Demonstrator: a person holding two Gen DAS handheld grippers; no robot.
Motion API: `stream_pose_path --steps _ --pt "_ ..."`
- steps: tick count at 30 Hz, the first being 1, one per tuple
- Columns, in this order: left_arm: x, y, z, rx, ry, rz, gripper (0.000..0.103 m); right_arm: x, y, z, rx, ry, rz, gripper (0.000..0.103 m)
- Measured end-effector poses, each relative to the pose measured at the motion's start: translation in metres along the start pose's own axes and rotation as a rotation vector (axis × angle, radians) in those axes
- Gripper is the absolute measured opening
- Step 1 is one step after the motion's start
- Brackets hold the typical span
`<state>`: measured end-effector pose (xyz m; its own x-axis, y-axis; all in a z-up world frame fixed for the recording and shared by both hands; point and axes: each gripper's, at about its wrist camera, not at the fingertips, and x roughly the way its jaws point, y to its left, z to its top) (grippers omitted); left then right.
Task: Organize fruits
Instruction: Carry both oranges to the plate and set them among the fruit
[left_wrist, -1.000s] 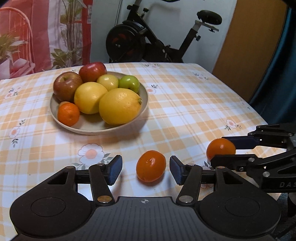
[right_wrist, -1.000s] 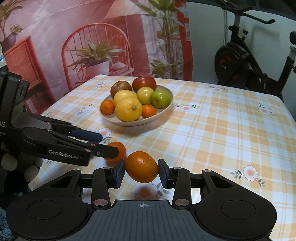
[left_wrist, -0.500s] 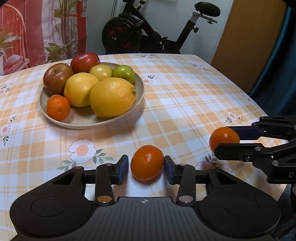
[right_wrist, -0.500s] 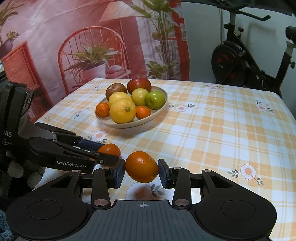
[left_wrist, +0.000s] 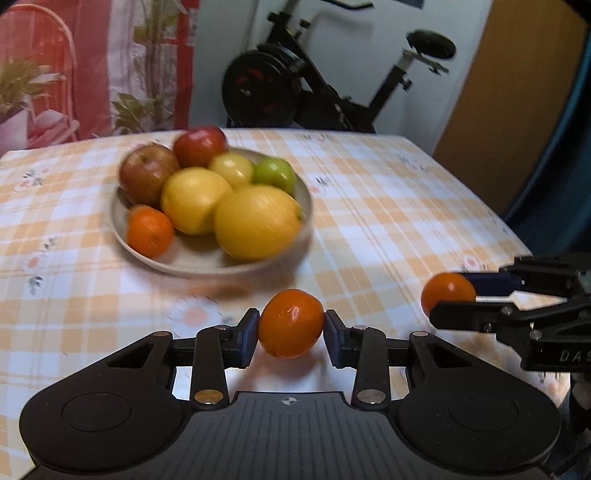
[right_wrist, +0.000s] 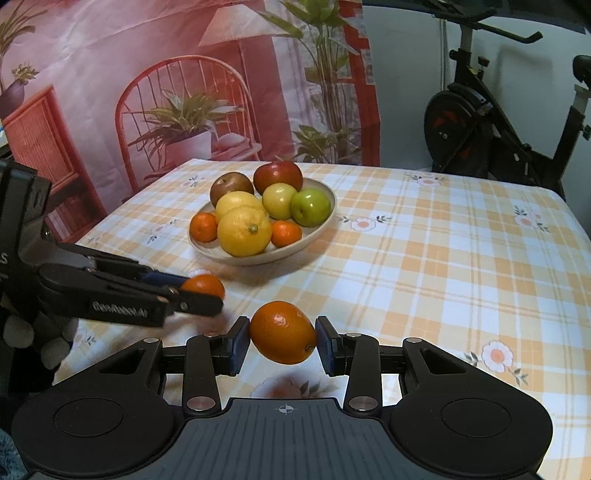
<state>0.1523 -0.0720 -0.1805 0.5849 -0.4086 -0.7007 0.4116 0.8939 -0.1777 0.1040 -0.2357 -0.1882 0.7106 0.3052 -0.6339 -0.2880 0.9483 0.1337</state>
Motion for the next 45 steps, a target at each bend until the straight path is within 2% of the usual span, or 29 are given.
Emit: stream_pose_path --steps 10,25,36,45 --pt "-0.014 0.027 0.024 -0.064 -0.091 0.080 0.040 0.017 -0.005 0.035 -0.023 -0.035 0.005 0.035" --pt "0.004 0.042 0.034 -0.088 -0.092 0.127 0.040 0.077 -0.006 0.095 -0.056 -0.051 0.017 0.035" --pt "0.012 0.051 0.033 -0.102 -0.077 0.122 0.040 0.126 -0.004 0.113 -0.046 -0.024 0.027 0.035" --pt "0.014 0.050 0.034 -0.098 -0.075 0.115 0.040 0.140 -0.001 0.113 -0.040 -0.002 0.042 0.036"
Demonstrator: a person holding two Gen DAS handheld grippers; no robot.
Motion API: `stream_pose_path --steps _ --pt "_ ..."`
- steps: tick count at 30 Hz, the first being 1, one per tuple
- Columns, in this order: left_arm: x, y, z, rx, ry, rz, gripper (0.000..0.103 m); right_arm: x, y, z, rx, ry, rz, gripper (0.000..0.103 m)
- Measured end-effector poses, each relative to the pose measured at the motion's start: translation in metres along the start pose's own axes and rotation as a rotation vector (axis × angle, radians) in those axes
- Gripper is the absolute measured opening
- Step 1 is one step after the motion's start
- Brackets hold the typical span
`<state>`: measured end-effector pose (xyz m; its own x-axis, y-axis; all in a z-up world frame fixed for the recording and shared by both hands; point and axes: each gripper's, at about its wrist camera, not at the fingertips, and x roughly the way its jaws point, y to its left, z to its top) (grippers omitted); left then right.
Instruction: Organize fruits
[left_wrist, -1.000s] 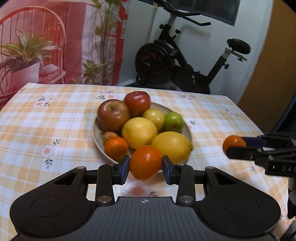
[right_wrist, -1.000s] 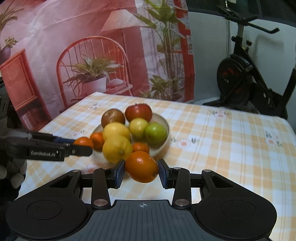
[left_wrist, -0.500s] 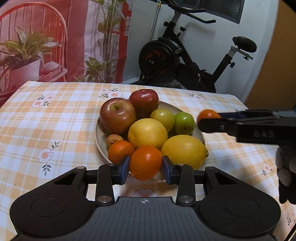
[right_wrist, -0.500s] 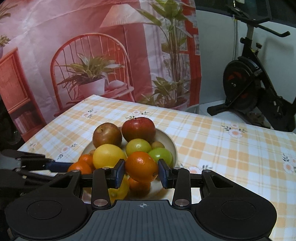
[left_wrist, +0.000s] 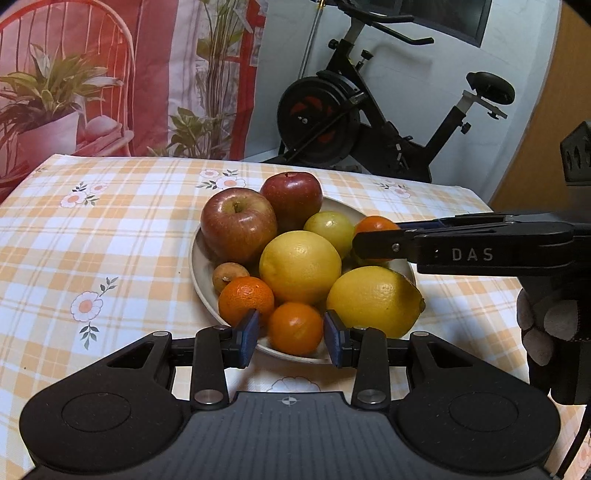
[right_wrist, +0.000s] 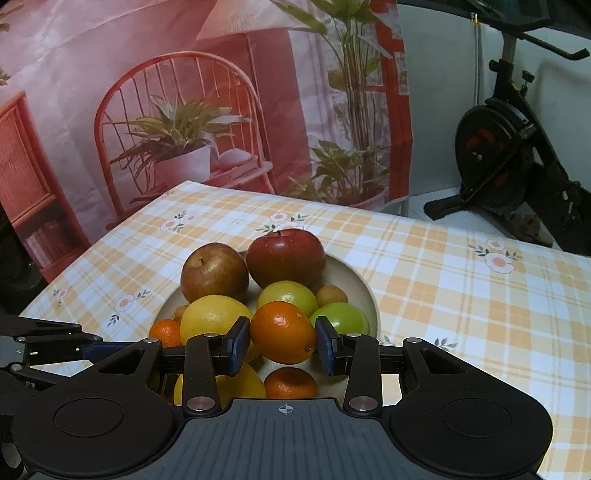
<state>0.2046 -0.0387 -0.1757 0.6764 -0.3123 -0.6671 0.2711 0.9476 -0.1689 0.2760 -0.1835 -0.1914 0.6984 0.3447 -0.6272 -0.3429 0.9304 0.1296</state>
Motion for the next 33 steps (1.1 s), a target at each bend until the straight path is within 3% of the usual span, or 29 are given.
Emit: stream_pose_path --steps 15,30,33 --pt "-0.003 0.001 0.000 -0.007 0.002 0.008 0.041 0.002 0.004 0.000 -0.002 -0.001 0.000 0.037" --pt "-0.024 0.000 0.006 -0.006 -0.038 0.031 0.042 -0.038 0.006 -0.007 0.007 -0.033 -0.038 0.037" --pt "-0.031 0.000 0.007 -0.006 -0.050 0.038 0.047 -0.046 0.007 -0.011 0.010 -0.037 -0.047 0.037"
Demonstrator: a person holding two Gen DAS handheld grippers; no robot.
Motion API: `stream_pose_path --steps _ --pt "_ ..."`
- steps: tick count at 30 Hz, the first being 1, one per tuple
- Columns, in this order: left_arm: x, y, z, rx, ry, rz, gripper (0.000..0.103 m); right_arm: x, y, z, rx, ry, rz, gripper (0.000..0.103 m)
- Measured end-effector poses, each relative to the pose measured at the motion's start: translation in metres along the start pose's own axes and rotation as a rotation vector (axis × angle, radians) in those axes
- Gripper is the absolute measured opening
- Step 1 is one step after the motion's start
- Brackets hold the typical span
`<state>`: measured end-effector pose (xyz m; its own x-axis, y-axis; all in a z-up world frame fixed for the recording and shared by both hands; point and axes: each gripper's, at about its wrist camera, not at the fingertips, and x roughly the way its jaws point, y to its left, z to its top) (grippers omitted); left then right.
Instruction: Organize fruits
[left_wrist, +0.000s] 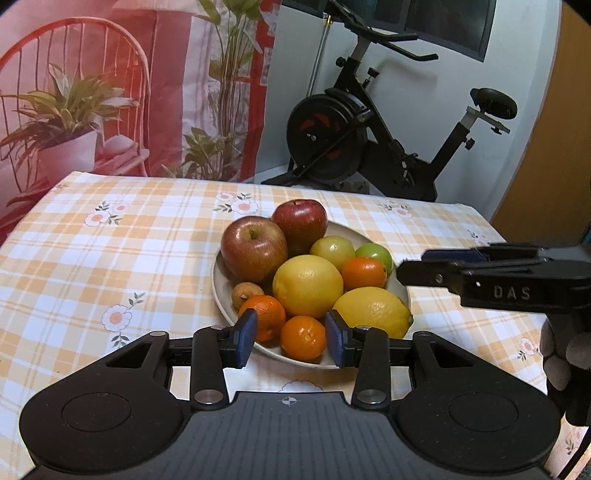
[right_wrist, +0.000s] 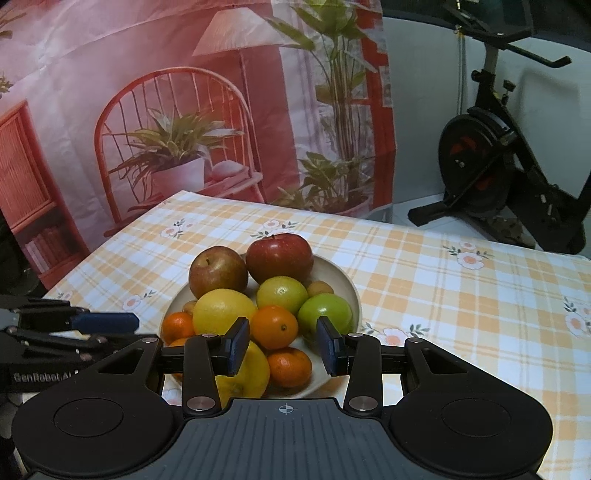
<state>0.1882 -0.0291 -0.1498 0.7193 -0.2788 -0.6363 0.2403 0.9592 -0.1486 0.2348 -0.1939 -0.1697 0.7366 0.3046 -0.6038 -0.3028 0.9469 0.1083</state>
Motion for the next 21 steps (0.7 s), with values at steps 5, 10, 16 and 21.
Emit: stream_pose_path --steps 5,10,16,21 --pt "-0.013 -0.001 0.002 -0.001 -0.022 0.010 0.051 -0.014 0.005 -0.006 0.001 -0.010 -0.020 0.042" --pt "-0.028 -0.001 0.004 0.007 -0.045 0.021 0.070 -0.030 0.012 -0.012 -0.004 -0.024 -0.043 0.055" --pt "-0.045 0.003 0.004 -0.005 -0.053 0.022 0.091 -0.050 0.019 -0.017 0.000 -0.047 -0.069 0.087" --pt "-0.059 0.003 0.004 0.020 -0.073 0.045 0.102 -0.064 0.024 -0.020 0.013 -0.055 -0.077 0.102"
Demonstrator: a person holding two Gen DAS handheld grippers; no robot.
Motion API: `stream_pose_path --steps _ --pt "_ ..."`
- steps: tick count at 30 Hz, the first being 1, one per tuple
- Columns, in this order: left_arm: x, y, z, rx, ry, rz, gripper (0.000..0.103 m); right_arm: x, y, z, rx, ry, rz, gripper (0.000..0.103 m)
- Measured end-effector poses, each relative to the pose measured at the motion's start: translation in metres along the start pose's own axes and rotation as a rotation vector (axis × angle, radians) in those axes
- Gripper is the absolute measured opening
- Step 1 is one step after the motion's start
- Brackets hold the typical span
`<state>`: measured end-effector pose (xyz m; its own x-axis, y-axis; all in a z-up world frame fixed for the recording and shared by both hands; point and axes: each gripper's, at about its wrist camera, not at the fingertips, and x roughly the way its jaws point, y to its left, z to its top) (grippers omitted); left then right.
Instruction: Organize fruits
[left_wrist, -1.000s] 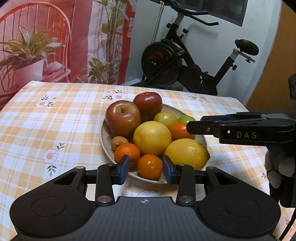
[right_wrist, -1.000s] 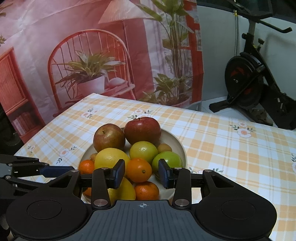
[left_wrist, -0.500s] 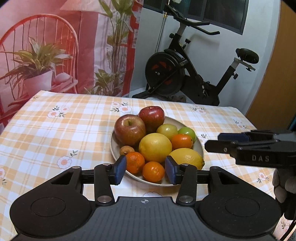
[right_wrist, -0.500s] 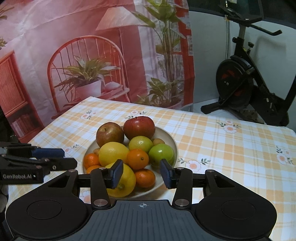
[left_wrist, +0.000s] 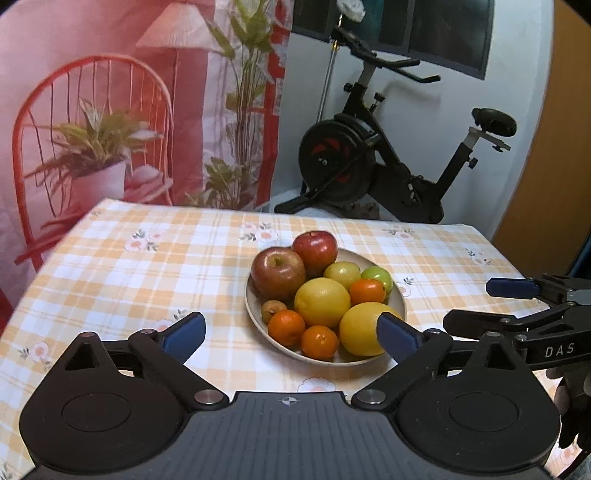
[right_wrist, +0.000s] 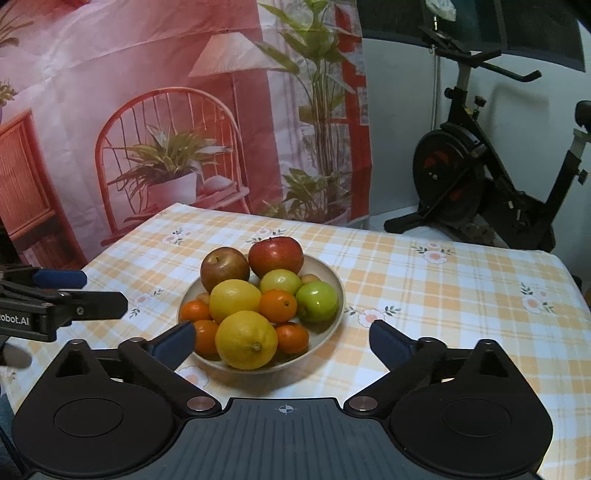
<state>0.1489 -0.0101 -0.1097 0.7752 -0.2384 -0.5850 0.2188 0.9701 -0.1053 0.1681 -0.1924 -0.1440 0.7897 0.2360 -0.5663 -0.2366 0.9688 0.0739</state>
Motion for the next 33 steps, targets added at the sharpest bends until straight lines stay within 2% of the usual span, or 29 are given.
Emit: stream_pose_path --steps 16,33 --pt "-0.060 -0.006 0.007 -0.010 -0.096 0.016 0.103 -0.058 0.022 -0.002 0.036 -0.073 -0.030 0.103" --pt "-0.124 -0.008 -0.007 -0.022 -0.159 0.019 0.103 -0.122 0.049 -0.013 0.077 -0.140 -0.052 0.103"
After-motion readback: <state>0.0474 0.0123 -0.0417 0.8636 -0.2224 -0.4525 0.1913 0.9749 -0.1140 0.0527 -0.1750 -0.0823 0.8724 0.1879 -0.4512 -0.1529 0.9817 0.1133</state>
